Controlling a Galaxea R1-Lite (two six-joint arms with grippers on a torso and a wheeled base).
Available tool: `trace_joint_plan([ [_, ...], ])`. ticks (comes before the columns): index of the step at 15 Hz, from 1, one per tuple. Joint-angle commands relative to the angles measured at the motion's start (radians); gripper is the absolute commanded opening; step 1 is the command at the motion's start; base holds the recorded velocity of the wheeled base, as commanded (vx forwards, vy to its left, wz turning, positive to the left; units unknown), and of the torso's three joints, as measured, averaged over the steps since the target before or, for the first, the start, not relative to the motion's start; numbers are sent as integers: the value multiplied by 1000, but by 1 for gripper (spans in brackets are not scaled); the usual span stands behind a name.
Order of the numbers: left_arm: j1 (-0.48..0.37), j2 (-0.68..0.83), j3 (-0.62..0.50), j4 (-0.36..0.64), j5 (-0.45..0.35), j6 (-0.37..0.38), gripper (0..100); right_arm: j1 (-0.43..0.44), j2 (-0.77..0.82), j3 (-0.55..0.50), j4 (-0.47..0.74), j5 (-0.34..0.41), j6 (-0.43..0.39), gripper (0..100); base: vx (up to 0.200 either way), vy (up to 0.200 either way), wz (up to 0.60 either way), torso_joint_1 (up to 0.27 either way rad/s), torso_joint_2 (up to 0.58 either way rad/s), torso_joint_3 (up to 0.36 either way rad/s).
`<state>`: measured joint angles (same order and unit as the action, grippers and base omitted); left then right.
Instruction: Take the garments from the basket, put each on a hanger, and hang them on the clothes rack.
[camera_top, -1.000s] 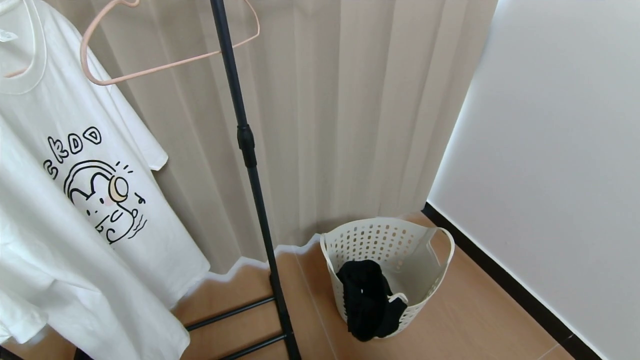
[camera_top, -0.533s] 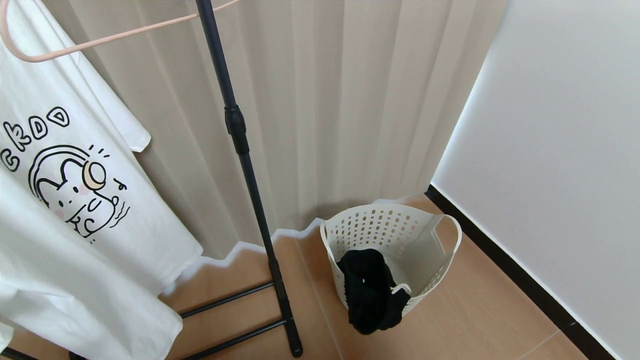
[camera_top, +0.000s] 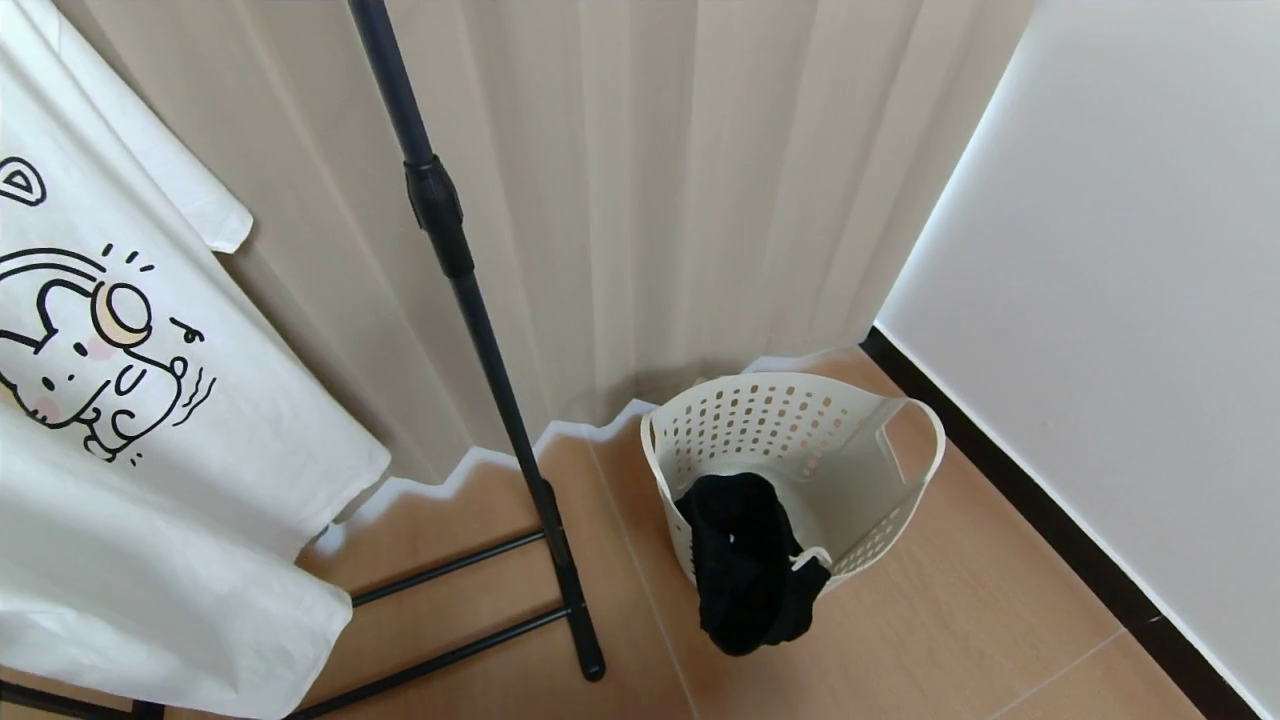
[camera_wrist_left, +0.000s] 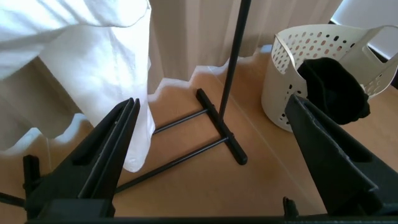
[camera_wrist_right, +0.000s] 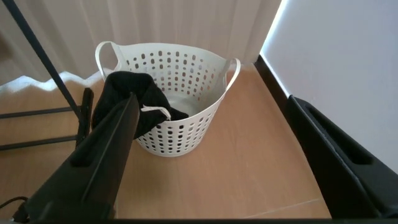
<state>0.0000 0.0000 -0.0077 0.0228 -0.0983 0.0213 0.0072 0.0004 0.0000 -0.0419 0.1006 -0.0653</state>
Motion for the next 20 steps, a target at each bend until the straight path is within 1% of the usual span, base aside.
trace_joint_plan([
  [1,0,2,0,0,0,0,100,0,0,0,0,-1,1,100,0,0,0,7,2,-203],
  [6,0,2,0,0,0,-1,100,0,6,0,4,-2,1,100,0,0,0,1,6,-195],
  [11,0,2,0,-1,3,-6,100,0,67,0,4,-2,2,100,0,0,0,3,-2,-196],
  [12,0,2,0,-1,9,-6,100,10,141,0,4,-2,2,100,0,0,0,2,7,-115],
  [13,0,2,0,-1,9,-4,100,40,214,0,4,-1,2,100,0,0,0,-2,7,-56],
  [15,0,2,0,-1,8,-3,100,149,317,0,2,-2,9,100,0,0,0,0,0,0],
  [16,0,2,0,-1,6,-1,100,211,455,-3,-41,1,71,100,0,0,0,0,0,0],
  [17,0,2,0,-1,6,-1,100,221,523,-18,-72,2,91,100,0,0,0,0,0,0],
  [19,0,2,0,-1,6,-1,100,241,787,-58,-225,4,98,100,0,0,0,0,0,0],
  [20,0,2,0,-1,6,0,100,243,926,-91,-300,2,70,100,0,0,0,0,0,0],
])
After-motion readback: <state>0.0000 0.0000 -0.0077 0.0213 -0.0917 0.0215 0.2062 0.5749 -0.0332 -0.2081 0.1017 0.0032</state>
